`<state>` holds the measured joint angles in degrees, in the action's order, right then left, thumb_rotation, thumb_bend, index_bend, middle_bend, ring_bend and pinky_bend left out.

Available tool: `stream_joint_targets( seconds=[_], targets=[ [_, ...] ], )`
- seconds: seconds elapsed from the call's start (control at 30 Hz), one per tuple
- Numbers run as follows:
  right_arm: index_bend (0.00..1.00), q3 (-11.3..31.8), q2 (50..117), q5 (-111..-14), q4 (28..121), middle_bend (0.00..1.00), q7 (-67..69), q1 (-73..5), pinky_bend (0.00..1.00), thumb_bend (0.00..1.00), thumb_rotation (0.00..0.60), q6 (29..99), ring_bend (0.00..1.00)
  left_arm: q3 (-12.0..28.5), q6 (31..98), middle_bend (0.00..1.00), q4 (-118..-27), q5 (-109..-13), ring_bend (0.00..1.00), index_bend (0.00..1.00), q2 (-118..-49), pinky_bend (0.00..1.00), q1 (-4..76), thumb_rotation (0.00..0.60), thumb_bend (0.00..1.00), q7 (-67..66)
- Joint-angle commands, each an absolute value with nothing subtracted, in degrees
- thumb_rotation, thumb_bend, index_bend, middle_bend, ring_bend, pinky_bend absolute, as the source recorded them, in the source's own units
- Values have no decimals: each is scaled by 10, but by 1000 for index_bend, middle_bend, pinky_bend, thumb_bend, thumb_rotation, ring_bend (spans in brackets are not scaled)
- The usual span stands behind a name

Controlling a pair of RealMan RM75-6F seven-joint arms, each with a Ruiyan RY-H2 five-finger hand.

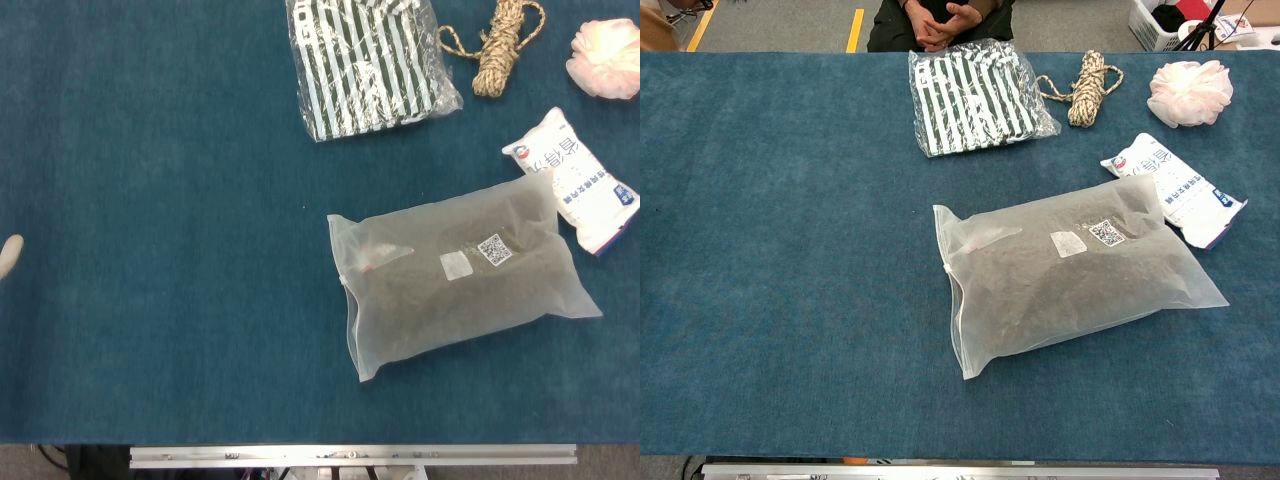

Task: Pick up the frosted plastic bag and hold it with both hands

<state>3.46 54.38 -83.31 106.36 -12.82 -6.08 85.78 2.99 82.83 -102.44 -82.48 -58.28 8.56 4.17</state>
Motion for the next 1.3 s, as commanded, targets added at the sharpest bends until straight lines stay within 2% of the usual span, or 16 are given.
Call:
stream_joint_targets(
  seconds=[0.03, 0.33, 0.4, 0.43, 0.53, 0.6, 0.7, 0.77, 0.83, 1.3],
  targets=[
    [497, 34, 543, -837, 1064, 517, -127, -61, 578, 160, 600, 855, 454, 29, 828, 70, -1025, -826, 6, 154, -583, 194, 85, 600, 280, 40],
    [497, 30, 536, -866, 1070, 516, -117, -64, 578, 159, 600, 851, 454, 32, 831, 70, -1033, -828, 6, 154, -577, 194, 81, 600, 280, 43],
    [473, 26, 536, -875, 1072, 500, -117, -64, 579, 159, 600, 848, 449, 32, 830, 71, -1034, -829, 6, 154, -576, 194, 80, 600, 280, 44],
    [445, 22, 535, -880, 1074, 485, -118, -64, 580, 158, 600, 844, 439, 31, 829, 71, -1034, -830, 6, 154, -576, 194, 80, 600, 280, 44],
    [281, 11, 535, -894, 1078, 388, -127, -66, 540, 127, 600, 829, 351, 30, 828, 70, -1035, -832, 6, 154, -576, 194, 79, 600, 280, 44],
    [124, 3, 539, -902, 1080, 272, -137, -70, 447, 81, 600, 814, 237, 30, 828, 70, -1036, -832, 6, 154, -574, 194, 79, 600, 280, 45],
    [5, -9, 546, -904, 1084, 119, -152, -79, 327, 9, 600, 781, 93, 31, 829, 70, -1040, -835, 6, 154, -570, 194, 78, 600, 280, 49],
    [0, -13, 552, -903, 1085, 42, -163, -85, 270, 0, 600, 763, 28, 31, 831, 70, -1041, -837, 6, 154, -568, 194, 77, 600, 280, 51],
    [0, -18, 564, -901, 1084, 6, -181, -91, 220, 0, 600, 745, 2, 30, 831, 69, -1042, -838, 6, 154, -566, 194, 75, 600, 280, 52],
    [0, -37, 666, -872, 1060, 0, -290, -122, 74, 0, 600, 656, 0, 23, 831, 51, -1043, -840, 5, 154, -558, 194, 66, 600, 280, 61]
  ],
)
